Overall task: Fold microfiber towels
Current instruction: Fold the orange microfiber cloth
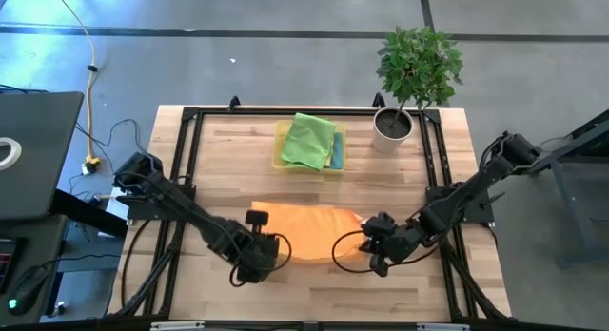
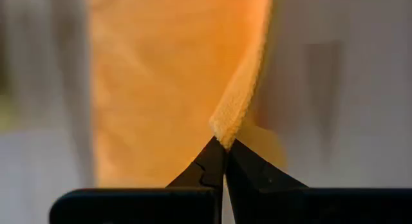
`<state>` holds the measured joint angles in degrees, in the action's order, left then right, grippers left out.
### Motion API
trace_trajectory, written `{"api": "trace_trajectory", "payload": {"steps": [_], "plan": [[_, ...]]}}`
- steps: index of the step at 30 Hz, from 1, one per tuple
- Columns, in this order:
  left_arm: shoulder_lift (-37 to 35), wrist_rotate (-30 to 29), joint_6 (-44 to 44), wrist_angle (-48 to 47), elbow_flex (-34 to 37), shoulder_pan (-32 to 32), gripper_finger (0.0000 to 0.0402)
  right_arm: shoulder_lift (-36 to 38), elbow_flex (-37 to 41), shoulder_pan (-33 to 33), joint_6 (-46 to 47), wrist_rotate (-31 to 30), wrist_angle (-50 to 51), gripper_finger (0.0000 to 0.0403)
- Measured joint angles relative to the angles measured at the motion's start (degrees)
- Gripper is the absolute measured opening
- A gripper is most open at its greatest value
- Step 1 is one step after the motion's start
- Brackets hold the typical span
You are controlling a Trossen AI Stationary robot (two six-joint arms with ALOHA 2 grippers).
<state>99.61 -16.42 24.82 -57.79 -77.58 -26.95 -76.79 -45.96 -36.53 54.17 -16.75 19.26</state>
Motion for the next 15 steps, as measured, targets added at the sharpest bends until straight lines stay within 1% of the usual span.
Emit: {"api": "trace_trajectory", "payload": {"steps": [2,6,11,13,15], "plan": [[0.0,-1.4,-2.3,-1.6,0.0,1.3,0.0001,-0.4,0.0,0.0,0.0,-1.6,0.0,0.0000],[0.8,-1.5,-7.0,-2.1,0.0,3.9,0.0001,-2.2,0.0,0.3,0.0,-4.5,-0.6,0.0000],[3.8,-1.4,-13.7,-3.2,0.0,6.0,0.0001,-5.6,0.0,1.3,4.1,-5.0,0.3,0.0000],[5.6,-1.4,-15.3,-3.6,0.0,6.8,0.0001,-6.9,0.0,1.9,5.0,-5.1,0.6,0.0000],[7.1,-1.7,-15.6,-5.9,0.0,7.5,0.0001,-7.6,0.0,2.5,5.7,-5.5,1.4,0.0000]]}}
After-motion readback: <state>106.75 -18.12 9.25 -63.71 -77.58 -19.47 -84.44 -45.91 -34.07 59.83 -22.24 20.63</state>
